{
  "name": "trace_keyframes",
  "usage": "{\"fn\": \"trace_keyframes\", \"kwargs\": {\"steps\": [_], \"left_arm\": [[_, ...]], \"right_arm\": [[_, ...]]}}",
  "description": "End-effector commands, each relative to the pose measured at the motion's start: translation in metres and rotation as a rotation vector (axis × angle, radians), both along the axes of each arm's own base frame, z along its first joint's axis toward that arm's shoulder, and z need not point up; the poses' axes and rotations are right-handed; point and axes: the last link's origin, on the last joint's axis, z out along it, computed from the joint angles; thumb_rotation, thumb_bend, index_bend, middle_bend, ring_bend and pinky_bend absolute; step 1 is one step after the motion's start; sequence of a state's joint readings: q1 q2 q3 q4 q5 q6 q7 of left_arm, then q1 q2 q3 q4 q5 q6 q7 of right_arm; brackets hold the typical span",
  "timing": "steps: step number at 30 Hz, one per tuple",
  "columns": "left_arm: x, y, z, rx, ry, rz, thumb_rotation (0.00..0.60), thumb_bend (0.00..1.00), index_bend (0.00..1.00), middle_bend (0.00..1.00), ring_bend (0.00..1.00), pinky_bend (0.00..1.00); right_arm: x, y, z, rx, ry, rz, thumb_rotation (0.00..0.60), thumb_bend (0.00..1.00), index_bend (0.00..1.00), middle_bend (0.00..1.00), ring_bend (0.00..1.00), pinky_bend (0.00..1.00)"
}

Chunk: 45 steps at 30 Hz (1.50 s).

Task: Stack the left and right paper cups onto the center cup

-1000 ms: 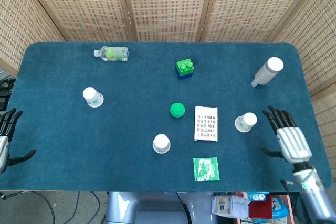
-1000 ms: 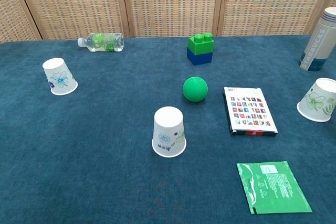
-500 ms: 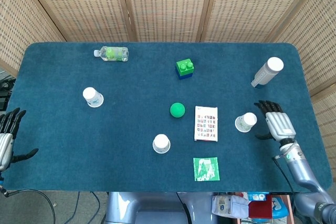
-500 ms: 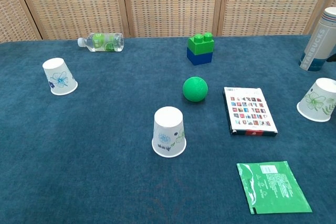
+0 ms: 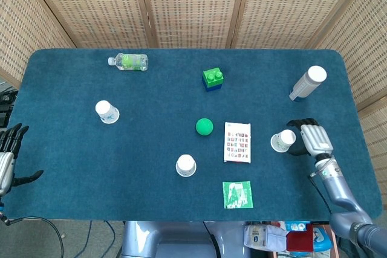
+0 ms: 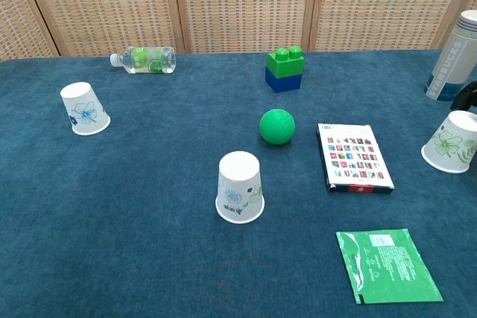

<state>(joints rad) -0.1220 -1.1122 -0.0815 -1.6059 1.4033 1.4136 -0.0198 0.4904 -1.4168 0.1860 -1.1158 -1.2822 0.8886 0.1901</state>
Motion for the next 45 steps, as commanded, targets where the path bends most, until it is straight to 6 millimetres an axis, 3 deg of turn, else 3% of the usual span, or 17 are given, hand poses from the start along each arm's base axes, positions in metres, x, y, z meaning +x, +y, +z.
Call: {"fn": "trace_keyframes", "kwargs": {"steps": [1, 6, 14, 18, 27, 32, 38, 45], "left_arm": [[-0.001, 0.0, 0.0, -0.001, 0.0, 0.003, 0.6, 0.05, 0.0, 0.0, 0.0, 0.0], [-0.001, 0.0, -0.001, -0.003, 0.001, 0.004, 0.6, 0.05, 0.0, 0.0, 0.0, 0.0], [-0.001, 0.0, -0.001, -0.004, 0.002, 0.005, 0.6, 0.05, 0.0, 0.0, 0.0, 0.0], [-0.001, 0.0, -0.002, -0.008, 0.002, 0.01, 0.6, 0.05, 0.0, 0.0, 0.0, 0.0], [-0.001, 0.001, -0.001, -0.012, -0.002, 0.014, 0.6, 0.05, 0.0, 0.0, 0.0, 0.0], [-0.002, 0.002, -0.003, -0.018, 0.001, 0.015, 0.6, 0.05, 0.0, 0.0, 0.0, 0.0], [-0.001, 0.001, -0.003, -0.018, 0.002, 0.012, 0.6, 0.05, 0.0, 0.0, 0.0, 0.0], [-0.002, 0.001, -0.003, -0.025, 0.001, 0.015, 0.6, 0.05, 0.0, 0.0, 0.0, 0.0]], "right_arm": [[0.0, -0.004, -0.003, -0.006, -0.01, -0.01, 0.6, 0.32, 0.42, 0.47, 0.32, 0.22], [-0.001, -0.007, -0.005, -0.02, -0.015, -0.015, 0.6, 0.35, 0.49, 0.55, 0.39, 0.24], [0.002, -0.005, -0.001, -0.044, -0.042, 0.007, 0.6, 0.36, 0.51, 0.57, 0.41, 0.26], [0.013, 0.0, 0.009, -0.061, -0.091, 0.051, 0.6, 0.39, 0.51, 0.57, 0.41, 0.26], [0.088, 0.028, 0.035, -0.003, -0.227, 0.295, 0.6, 0.4, 0.51, 0.56, 0.41, 0.26], [0.134, 0.035, 0.033, 0.052, -0.211, 0.422, 0.6, 0.41, 0.51, 0.56, 0.41, 0.27], [0.189, 0.039, 0.015, 0.127, -0.168, 0.542, 0.6, 0.41, 0.51, 0.56, 0.41, 0.28], [0.225, 0.034, -0.02, 0.198, -0.149, 0.555, 0.6, 0.43, 0.51, 0.56, 0.41, 0.27]]}}
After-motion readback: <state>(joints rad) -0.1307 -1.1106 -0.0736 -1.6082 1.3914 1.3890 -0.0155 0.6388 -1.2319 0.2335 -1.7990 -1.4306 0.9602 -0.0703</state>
